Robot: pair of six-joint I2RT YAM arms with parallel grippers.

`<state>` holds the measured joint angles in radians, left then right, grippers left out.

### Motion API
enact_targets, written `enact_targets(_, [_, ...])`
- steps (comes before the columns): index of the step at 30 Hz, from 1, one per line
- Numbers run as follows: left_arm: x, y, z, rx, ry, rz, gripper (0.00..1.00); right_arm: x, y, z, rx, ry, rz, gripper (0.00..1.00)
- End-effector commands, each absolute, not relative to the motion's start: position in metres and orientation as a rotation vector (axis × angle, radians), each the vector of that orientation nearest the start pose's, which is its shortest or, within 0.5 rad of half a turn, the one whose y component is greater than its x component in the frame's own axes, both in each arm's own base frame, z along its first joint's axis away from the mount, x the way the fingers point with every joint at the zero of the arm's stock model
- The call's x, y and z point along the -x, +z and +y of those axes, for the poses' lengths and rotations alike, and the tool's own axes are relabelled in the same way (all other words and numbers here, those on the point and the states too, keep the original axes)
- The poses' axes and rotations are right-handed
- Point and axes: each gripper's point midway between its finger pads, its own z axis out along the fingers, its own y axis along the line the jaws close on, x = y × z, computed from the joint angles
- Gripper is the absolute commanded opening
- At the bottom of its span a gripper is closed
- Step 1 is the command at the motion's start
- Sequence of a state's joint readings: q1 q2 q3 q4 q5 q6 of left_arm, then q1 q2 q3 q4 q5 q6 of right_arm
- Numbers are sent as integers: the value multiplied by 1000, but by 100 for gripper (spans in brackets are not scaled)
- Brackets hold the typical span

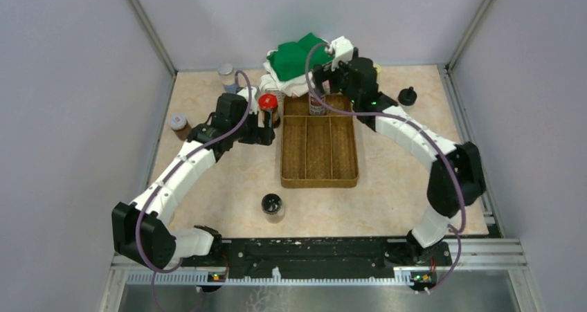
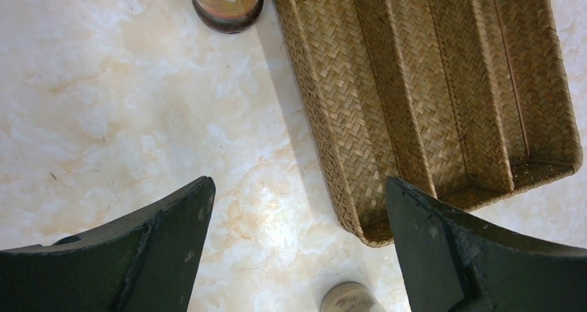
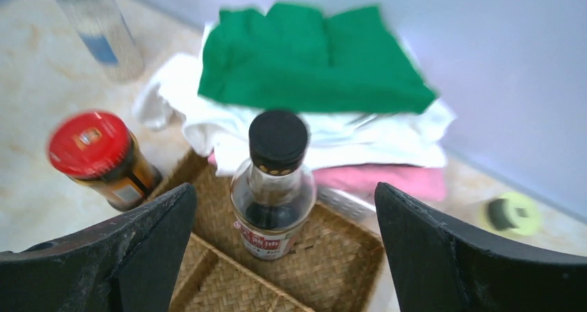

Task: Organize the condiment bottles
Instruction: Place the bottle in the storage box, then pick up the bottle from the corner of the board.

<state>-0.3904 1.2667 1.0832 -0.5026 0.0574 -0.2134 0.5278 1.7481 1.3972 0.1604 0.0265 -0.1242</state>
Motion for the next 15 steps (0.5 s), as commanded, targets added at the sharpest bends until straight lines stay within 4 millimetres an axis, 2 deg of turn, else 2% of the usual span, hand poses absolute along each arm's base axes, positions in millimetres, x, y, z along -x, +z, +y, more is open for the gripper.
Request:
enact_targets(1, [-343, 250, -149, -209, -352, 2134, 99, -444, 374, 231, 362, 266, 1519, 99])
enact_targets(5, [-351, 308, -150, -220, -357, 2033, 99, -418, 393, 187, 245, 210, 1548, 99])
enact_targets(9, [-345, 357, -135, -195, -298, 1956, 99, -390, 374, 152, 166, 187, 1618, 99])
enact_targets(12, [-327, 380, -118, -163, -253, 1910, 99, -367, 363, 135, 141, 178, 1649, 99])
enact_targets(15, [-308, 387, -96, -91, -192, 1889, 99, -343, 355, 121, 119, 170, 1671, 99])
